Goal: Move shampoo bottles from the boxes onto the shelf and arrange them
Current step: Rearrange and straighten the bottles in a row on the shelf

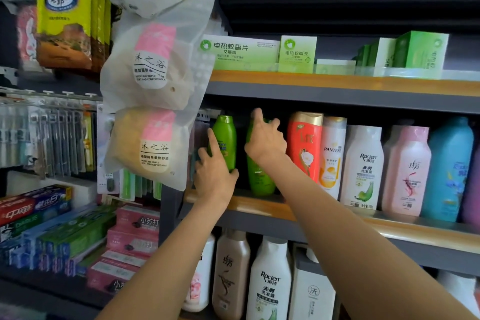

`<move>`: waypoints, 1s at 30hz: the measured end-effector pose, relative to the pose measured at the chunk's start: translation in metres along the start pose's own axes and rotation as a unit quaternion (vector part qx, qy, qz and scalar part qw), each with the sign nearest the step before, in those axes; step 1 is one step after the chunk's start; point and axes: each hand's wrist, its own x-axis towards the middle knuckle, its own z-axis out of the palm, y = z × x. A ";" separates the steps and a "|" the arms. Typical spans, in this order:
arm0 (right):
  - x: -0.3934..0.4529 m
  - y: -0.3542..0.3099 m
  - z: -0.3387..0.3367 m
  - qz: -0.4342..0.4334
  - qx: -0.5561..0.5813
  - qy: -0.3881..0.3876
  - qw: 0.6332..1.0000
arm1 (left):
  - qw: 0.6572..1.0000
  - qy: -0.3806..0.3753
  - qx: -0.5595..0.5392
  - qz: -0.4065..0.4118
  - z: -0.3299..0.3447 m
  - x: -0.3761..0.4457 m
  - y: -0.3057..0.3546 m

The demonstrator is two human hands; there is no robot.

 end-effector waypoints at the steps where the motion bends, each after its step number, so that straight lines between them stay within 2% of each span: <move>1: 0.001 0.000 -0.003 0.012 0.021 -0.003 1.000 | 1.000 0.000 0.005 0.003 0.000 0.000 0.000; 5: 0.000 0.001 -0.011 0.038 0.061 0.006 0.997 | 1.000 -0.006 0.010 0.004 -0.003 -0.001 0.000; 12: -0.001 -0.010 -0.003 0.030 0.097 0.035 0.994 | 1.000 -0.001 -0.006 0.001 0.000 -0.001 -0.001; 17: 0.002 -0.014 0.008 -0.030 0.006 0.039 0.999 | 1.000 0.006 0.000 0.006 -0.001 0.000 -0.003; 21: 0.012 -0.007 0.005 -0.078 -0.072 0.004 0.994 | 1.000 -0.004 0.009 0.013 -0.002 0.000 -0.001; 26: 0.013 0.009 0.007 -0.103 -0.036 -0.035 0.993 | 1.000 -0.013 0.009 0.011 -0.001 0.001 0.000; 30: 0.002 0.016 0.019 -0.114 -0.020 -0.007 0.993 | 1.000 -0.013 0.010 0.010 0.002 -0.001 0.003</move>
